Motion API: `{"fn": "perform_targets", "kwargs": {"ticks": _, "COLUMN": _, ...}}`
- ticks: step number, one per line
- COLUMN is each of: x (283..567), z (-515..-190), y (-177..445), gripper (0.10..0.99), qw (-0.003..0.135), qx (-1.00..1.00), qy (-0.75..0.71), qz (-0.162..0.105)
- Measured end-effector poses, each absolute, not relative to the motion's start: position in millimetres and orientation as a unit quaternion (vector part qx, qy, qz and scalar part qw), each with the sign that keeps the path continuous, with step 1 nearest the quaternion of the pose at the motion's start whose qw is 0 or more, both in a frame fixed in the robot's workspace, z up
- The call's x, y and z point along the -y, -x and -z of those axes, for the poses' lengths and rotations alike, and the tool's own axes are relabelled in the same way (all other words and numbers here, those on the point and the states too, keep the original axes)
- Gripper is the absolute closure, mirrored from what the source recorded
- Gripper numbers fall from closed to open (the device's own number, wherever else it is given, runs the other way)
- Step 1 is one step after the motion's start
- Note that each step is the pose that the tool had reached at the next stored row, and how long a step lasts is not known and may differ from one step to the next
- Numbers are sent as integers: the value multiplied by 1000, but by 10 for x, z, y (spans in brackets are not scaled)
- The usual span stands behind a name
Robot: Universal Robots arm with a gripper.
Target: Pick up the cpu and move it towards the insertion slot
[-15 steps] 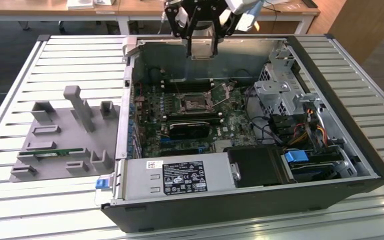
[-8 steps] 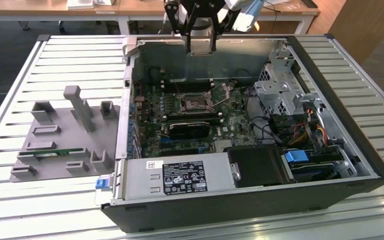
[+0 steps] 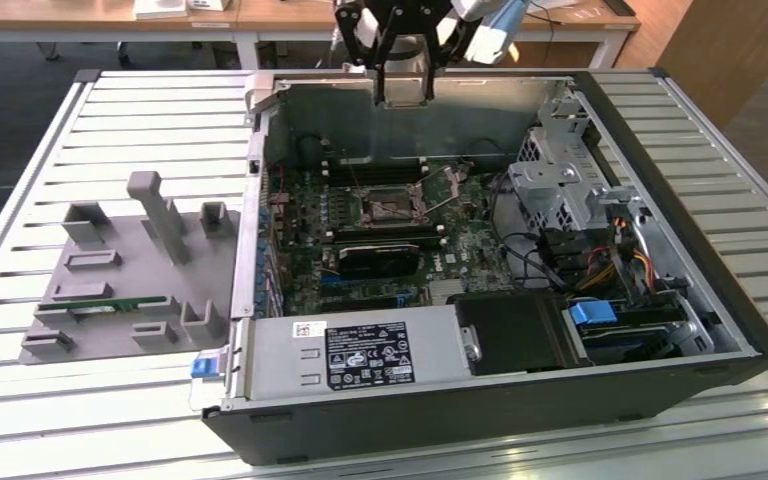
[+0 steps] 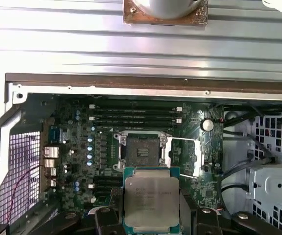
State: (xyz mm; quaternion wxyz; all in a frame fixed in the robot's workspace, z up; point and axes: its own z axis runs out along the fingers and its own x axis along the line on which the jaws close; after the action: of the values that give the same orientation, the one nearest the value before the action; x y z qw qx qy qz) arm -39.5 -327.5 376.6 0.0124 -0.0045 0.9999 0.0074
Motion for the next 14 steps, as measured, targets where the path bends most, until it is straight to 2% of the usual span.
{"fn": "perform_targets", "kwargs": {"ticks": 14, "x": 3098, "z": -3674, "y": 257, "gripper": 545, "qw": 12, "qx": -1000, "qy": 4, "qz": -7}}
